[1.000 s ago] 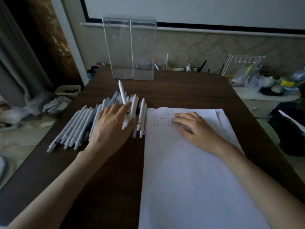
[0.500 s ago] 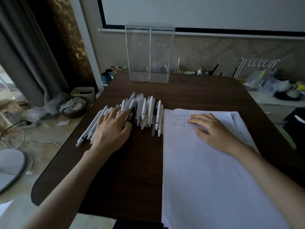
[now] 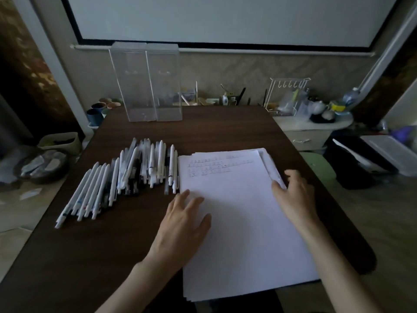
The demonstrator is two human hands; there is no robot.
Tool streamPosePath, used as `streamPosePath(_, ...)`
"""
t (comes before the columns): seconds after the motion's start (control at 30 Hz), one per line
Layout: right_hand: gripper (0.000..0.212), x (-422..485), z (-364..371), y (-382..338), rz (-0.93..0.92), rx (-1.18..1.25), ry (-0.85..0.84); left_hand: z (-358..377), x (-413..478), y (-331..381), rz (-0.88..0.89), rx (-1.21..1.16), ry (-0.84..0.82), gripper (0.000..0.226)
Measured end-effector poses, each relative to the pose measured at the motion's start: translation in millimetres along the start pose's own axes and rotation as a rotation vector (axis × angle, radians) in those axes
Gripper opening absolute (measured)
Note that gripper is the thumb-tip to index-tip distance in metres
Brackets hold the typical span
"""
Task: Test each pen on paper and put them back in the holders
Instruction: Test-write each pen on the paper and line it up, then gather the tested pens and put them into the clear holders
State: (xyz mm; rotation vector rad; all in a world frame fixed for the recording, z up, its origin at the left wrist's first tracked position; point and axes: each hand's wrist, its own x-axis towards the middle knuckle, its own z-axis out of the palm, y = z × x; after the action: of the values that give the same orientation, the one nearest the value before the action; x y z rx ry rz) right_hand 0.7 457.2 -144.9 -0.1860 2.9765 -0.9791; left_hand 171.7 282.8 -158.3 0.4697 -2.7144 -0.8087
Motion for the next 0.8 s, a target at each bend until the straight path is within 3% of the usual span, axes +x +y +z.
streamPosePath(0.13,0.046,-9.2,10.8,-14.8,-0.028,0.27,-0.058,9.3,9.0,4.1,-0.028,-0.087,-0.013,0.049)
streamPosePath(0.27,0.048,-1.4,5.3,-20.3,0.122,0.512,-0.087,10.1,14.8,1.6,-0.019,-0.09,-0.016,0.048)
streamPosePath(0.37,0.023,13.3,-2.7,-18.7,0.232,0.591,-0.169,9.3,16.5,0.3,-0.002,-0.116,0.001,0.046)
streamPosePath(0.47,0.013,16.6,-2.5,-23.0,0.225,0.576,-0.292,10.0,17.3,0.7,0.004,-0.133,0.015,0.043)
streamPosePath(0.6,0.003,6.9,8.8,-25.7,0.072,0.484,-0.212,9.7,17.6,0.1,0.009,-0.149,0.025,0.041)
streamPosePath(0.8,0.022,7.0,7.7,-19.8,-0.017,0.533,-0.151,15.0,26.7,-2.0,0.037,-0.12,0.005,0.04)
